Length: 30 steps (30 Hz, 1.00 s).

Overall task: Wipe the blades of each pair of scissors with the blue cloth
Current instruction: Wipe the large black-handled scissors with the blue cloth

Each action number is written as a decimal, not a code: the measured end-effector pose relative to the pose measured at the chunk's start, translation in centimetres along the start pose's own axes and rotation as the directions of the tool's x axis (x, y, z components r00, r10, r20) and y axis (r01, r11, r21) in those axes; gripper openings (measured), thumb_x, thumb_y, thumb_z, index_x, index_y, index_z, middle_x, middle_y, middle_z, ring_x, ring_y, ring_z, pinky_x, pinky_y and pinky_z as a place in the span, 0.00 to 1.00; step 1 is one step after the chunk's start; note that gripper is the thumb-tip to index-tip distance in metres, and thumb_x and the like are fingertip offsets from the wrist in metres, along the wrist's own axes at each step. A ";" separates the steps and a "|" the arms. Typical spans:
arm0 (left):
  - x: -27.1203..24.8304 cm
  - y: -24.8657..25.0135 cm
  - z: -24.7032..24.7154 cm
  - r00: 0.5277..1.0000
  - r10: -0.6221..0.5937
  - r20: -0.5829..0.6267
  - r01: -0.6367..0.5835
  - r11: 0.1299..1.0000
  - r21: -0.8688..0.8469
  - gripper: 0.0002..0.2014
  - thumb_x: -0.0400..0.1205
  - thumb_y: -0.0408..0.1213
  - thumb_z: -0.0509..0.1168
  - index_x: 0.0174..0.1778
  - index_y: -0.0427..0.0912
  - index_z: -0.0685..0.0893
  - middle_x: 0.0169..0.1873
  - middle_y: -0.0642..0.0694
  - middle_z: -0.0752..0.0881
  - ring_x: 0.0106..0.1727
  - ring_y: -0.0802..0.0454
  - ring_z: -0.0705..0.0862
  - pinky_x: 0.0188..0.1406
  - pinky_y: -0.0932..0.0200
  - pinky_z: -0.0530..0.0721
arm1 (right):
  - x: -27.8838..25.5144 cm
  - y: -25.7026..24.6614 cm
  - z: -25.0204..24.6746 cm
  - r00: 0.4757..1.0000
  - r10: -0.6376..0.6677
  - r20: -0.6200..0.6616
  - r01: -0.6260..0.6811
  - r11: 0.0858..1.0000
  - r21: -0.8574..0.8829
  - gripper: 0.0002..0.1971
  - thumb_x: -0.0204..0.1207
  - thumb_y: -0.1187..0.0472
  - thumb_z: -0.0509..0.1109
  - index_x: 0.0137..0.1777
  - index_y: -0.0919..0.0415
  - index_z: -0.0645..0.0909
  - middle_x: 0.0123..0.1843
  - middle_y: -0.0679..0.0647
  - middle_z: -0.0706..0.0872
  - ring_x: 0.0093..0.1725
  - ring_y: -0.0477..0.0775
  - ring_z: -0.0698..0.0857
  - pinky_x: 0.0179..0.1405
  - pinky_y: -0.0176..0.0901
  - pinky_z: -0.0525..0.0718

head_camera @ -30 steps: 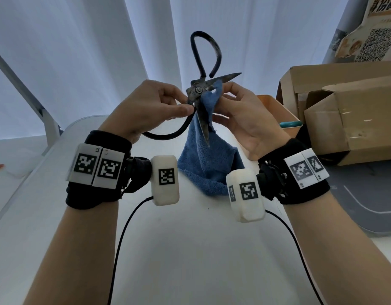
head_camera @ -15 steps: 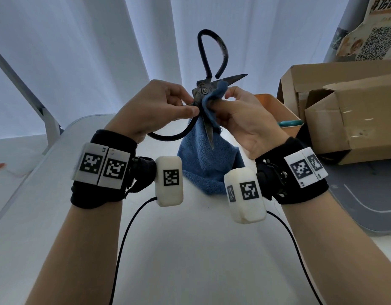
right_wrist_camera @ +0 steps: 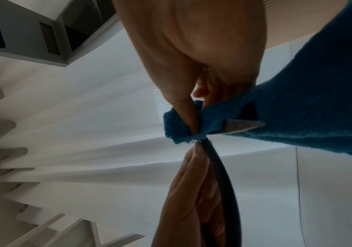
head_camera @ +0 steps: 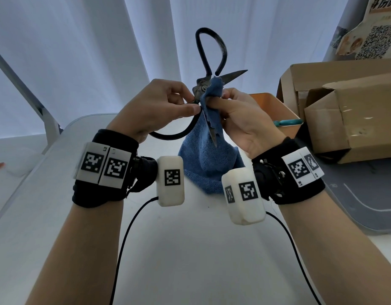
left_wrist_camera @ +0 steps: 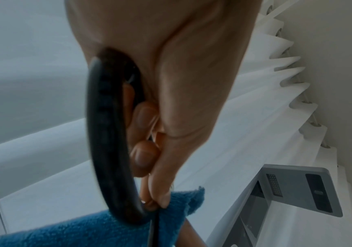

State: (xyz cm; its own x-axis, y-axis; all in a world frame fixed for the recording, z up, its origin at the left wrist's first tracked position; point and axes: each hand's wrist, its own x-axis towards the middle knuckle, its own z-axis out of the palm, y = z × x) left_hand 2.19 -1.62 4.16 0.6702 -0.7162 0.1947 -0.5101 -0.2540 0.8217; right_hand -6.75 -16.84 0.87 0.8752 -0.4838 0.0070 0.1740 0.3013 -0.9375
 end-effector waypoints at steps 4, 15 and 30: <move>0.0 0.0 0.0 1.000 0.003 0.003 -0.003 1.000 -0.004 0.07 0.79 0.37 0.76 0.46 0.40 0.86 0.18 0.58 0.75 0.24 0.62 0.70 0.28 0.74 0.70 | -0.2 -0.1 0.1 0.999 0.000 0.048 -0.001 1.000 0.020 0.13 0.77 0.75 0.72 0.49 0.60 0.73 0.49 0.68 0.85 0.39 0.58 0.86 0.46 0.47 0.87; 0.1 0.0 0.7 1.000 -0.016 0.007 0.016 1.000 0.020 0.05 0.78 0.37 0.76 0.42 0.44 0.86 0.17 0.59 0.75 0.23 0.62 0.70 0.28 0.75 0.69 | 0.2 0.1 0.1 1.000 0.003 0.023 -0.004 0.997 0.083 0.16 0.77 0.78 0.66 0.60 0.63 0.72 0.47 0.63 0.85 0.37 0.51 0.86 0.40 0.41 0.88; 0.1 0.3 0.9 1.000 -0.010 -0.003 0.010 1.000 -0.017 0.06 0.79 0.36 0.76 0.45 0.40 0.86 0.15 0.60 0.75 0.22 0.65 0.71 0.26 0.77 0.68 | 0.2 0.6 0.4 0.999 0.039 0.030 -0.041 0.997 0.064 0.09 0.81 0.73 0.66 0.57 0.63 0.73 0.52 0.66 0.82 0.50 0.60 0.83 0.64 0.58 0.84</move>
State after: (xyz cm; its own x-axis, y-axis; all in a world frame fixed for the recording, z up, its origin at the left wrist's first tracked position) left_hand 1.58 -2.34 3.92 0.6771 -0.7114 0.1883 -0.4943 -0.2502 0.8325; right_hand -6.25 -16.42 0.47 0.8943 -0.4470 -0.0197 0.1662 0.3726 -0.9130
